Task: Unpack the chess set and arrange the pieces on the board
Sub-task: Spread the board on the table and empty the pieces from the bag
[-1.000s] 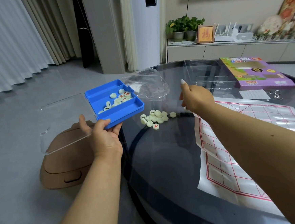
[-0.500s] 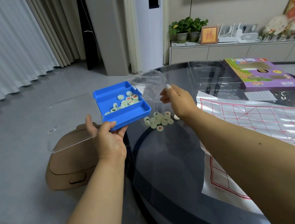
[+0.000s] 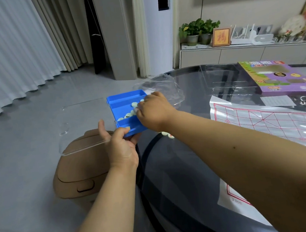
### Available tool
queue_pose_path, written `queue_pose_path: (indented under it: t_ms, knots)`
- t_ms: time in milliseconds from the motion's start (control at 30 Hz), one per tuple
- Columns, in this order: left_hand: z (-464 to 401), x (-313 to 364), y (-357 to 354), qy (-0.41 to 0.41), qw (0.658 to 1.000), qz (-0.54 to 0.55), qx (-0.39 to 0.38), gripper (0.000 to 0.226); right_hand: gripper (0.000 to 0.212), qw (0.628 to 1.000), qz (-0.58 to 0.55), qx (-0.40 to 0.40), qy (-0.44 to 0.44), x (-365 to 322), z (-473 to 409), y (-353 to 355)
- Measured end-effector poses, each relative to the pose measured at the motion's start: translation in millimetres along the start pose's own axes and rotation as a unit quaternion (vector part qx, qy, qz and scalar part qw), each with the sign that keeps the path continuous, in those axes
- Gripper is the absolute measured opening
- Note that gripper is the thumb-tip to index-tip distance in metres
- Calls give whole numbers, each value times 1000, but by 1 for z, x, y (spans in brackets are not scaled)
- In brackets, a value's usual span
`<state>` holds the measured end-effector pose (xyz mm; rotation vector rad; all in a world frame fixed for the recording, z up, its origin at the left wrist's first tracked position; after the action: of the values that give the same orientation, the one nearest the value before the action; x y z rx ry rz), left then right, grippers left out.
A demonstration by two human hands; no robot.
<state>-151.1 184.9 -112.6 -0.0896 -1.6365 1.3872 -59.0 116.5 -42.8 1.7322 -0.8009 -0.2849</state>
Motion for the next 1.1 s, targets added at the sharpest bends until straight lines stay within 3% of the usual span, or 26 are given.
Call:
queue_pose_path:
  t_ms: [167,367,600,767,1100]
  knots:
    - [0,0,-1,8,1000,2,-8,77,40,977,-195,-26,-78,3,-2,4]
    - [4,-6,-6,17,999,-17,-32,77,53,980,-139,-100,-97,-3,-15,-8]
    - [2,-9,-5,23,998,-46,-36,77,40,979,-139,-147,-23,-18,-26,-24]
    - [3,-10,-5,32,998,-45,-34,78,39,972,-137,-191,-17,-17,-25,-26]
    - [6,-9,-7,44,998,-29,-28,77,28,968,-152,-198,11,-15,-17,-15]
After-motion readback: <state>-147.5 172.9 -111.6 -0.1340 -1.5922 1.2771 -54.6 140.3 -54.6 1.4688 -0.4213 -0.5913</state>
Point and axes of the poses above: each hand's wrist, its own z-axis away from the middle knuckle, its own y-axis out of the back of the hand, x = y × z, the point moved 6 cm from there along -z, towards the middle knuckle, and after that the axes turned 9 degrees about z, right-handed, at the moved point
